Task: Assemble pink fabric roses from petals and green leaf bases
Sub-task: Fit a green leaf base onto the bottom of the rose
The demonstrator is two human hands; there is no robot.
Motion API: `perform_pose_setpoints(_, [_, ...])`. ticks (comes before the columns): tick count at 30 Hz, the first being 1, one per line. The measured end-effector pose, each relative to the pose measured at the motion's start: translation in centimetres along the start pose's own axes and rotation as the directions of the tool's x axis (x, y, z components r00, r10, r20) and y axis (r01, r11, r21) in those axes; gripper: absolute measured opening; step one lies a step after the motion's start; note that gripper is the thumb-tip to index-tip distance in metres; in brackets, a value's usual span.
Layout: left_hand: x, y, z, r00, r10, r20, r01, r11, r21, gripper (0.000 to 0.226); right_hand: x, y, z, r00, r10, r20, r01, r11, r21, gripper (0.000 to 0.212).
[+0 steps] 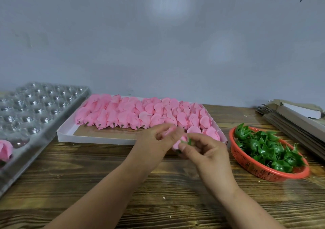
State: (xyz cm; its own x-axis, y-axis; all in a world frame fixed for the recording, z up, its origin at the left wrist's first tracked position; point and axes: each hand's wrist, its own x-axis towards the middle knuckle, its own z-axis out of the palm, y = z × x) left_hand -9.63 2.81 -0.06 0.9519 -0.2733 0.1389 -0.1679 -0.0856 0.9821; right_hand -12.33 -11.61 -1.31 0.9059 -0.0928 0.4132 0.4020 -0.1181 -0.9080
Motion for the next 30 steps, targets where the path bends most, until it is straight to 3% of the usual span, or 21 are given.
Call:
perform_pose_setpoints(2, [0.2,-0.5,0.2,0.998,-0.05,0.043,0.05,0.999,0.004,0.094,0.3,-0.1,-0.3,0.988,0.117,-0.103,-0.095,0.976,0.194,0.014])
perform_pose_setpoints(3, [0.2,-0.9,0.5,0.989,-0.07,0.131,0.077,0.996,-0.052,0.102,0.3,-0.2,-0.3,0.979,0.173,-0.11,-0.137,0.951,0.277,0.009])
perform_pose_setpoints(5, [0.0,-1.5,1.5,0.954,-0.013,0.299,0.077,0.976,-0.203,0.077,0.1,-0.3,0.1,0.969,0.245,-0.043,-0.211,0.902,0.378,0.011])
perform_pose_setpoints(7, [-0.2,-1.9,2.2,0.944,0.035,0.329,0.067,0.953,-0.296,0.042,-0.2,-0.3,0.5,0.957,0.288,0.038,-0.275,0.853,0.443,0.012])
perform_pose_setpoints(8, [-0.2,-2.1,2.4,0.944,0.053,0.325,0.065,0.938,-0.34,0.038,-0.3,-0.4,0.7,0.95,0.303,0.076,-0.303,0.835,0.46,0.012])
perform_pose_setpoints(12, [0.1,-2.4,1.9,0.948,0.061,0.312,0.117,0.847,-0.519,0.05,-0.4,-0.4,0.9,0.917,0.342,0.205,-0.398,0.815,0.421,0.029])
perform_pose_setpoints(15, [0.2,-2.4,1.7,0.95,0.023,0.311,0.168,0.803,-0.572,0.05,-0.4,-0.6,0.9,0.873,0.389,0.294,-0.486,0.745,0.458,0.022])
perform_pose_setpoints(18, [-0.1,-2.2,1.6,0.936,0.033,0.35,0.198,0.773,-0.603,0.034,-0.2,-0.7,0.8,0.858,0.409,0.31,-0.513,0.711,0.481,0.017])
perform_pose_setpoints(21, [0.2,-2.3,1.8,0.942,-0.032,0.334,0.246,0.742,-0.624,0.049,-0.4,-0.7,0.9,0.87,0.397,0.291,-0.492,0.729,0.476,0.02])
perform_pose_setpoints(25, [0.5,-2.3,1.9,0.955,-0.114,0.273,0.272,0.702,-0.658,0.045,-1.0,-0.1,1.8,0.941,0.274,0.201,-0.328,0.885,0.331,0.031])
perform_pose_setpoints(27, [0.4,-2.2,2.3,0.966,-0.134,0.22,0.25,0.698,-0.671,0.036,-1.3,0.3,2.0,0.985,0.154,0.081,-0.16,0.985,0.064,0.028])
perform_pose_setpoints(29, [0.2,-2.3,2.8,0.97,-0.152,0.19,0.243,0.653,-0.717,0.037,-1.5,0.6,1.9,0.999,0.045,0.003,-0.044,0.986,-0.159,0.024])
perform_pose_setpoints(30, [0.2,-2.4,3.0,0.971,-0.152,0.182,0.237,0.647,-0.725,0.039,-1.5,0.5,1.8,1.0,0.017,-0.009,-0.018,0.982,-0.19,0.018])
